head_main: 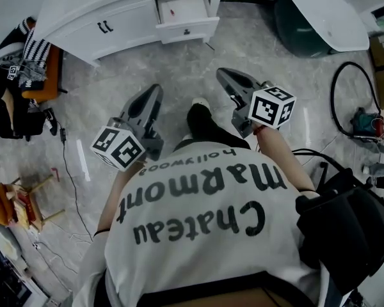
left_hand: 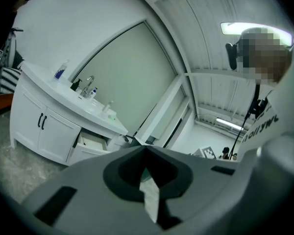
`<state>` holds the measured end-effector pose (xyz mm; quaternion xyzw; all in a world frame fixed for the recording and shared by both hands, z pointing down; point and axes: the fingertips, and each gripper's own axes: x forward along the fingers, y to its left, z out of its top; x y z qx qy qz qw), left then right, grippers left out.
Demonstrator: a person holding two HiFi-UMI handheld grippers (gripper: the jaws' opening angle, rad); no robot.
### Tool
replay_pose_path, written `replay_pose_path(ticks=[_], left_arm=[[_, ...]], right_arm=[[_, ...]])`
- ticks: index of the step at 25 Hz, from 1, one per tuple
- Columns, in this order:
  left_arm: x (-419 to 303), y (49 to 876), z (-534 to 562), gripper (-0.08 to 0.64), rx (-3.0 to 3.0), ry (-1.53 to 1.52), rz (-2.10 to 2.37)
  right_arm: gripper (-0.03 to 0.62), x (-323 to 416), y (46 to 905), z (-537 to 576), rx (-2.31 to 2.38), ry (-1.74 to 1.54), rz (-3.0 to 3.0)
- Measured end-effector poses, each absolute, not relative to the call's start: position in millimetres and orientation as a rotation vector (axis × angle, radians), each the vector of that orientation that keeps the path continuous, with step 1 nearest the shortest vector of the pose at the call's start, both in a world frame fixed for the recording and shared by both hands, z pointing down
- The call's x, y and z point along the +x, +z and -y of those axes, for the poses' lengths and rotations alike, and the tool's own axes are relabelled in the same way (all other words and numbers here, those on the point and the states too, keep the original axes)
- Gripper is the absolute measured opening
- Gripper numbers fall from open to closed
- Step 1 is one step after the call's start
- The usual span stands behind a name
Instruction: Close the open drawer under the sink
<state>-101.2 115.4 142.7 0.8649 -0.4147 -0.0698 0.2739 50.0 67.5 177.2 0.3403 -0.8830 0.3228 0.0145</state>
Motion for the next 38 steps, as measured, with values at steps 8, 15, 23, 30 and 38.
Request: replay_pose_path(ticks=[8,15,23,30,38], left_arm=[[-106,151,-65,0.008,2.292,-0.18,1.12],[-108,160,-2,0.008,2.255,-0.157,1.152],[-110,175,66,0.008,2.21,-0.145,1.194],[-105,194,113,0.008,2.142,-0.142,1.215],[-92,232,138,0.008,2.112,-0.094,1.202]], right_arm=[[0.011,29,192,2,0.999,1.019,2.737],[0.011,12,206,65,0.901,1.0,2.714],[0.011,9,227,133,0.842,1.017,2.695],[0.011,1,249,174,0.756,1.045,2.649],[0.012,-7,278,201,0.697,0.963,2.625]])
